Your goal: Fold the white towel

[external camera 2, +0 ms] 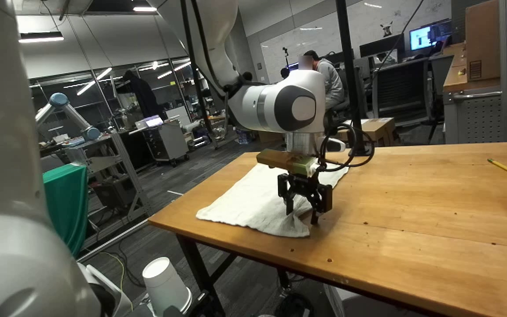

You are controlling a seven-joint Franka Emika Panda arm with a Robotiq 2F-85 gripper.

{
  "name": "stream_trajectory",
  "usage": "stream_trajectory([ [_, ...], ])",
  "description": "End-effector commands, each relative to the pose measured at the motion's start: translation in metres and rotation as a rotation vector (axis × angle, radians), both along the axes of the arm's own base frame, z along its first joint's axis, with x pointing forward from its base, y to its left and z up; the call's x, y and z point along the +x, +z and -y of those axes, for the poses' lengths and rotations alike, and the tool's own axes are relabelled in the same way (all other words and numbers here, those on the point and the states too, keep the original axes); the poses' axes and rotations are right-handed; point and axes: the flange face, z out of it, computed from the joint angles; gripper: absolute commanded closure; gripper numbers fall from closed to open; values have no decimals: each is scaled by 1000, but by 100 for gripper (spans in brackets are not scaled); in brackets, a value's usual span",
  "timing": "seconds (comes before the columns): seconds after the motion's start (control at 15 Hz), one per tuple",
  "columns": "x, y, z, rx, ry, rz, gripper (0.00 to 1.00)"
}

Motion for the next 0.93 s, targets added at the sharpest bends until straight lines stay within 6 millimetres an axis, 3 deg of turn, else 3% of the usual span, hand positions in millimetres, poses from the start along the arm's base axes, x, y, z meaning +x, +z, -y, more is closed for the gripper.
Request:
stream_trajectory([
  [0.0,3,0,0,12,13,27,56],
  [0.33,6,2,-5,6,35,30,95],
  [0.47,8,5,-6,0,35,27,100],
  [0.73,15,14,-2,-26,37,43,96],
  [0.87,29,27,4,-58,45,72,95],
])
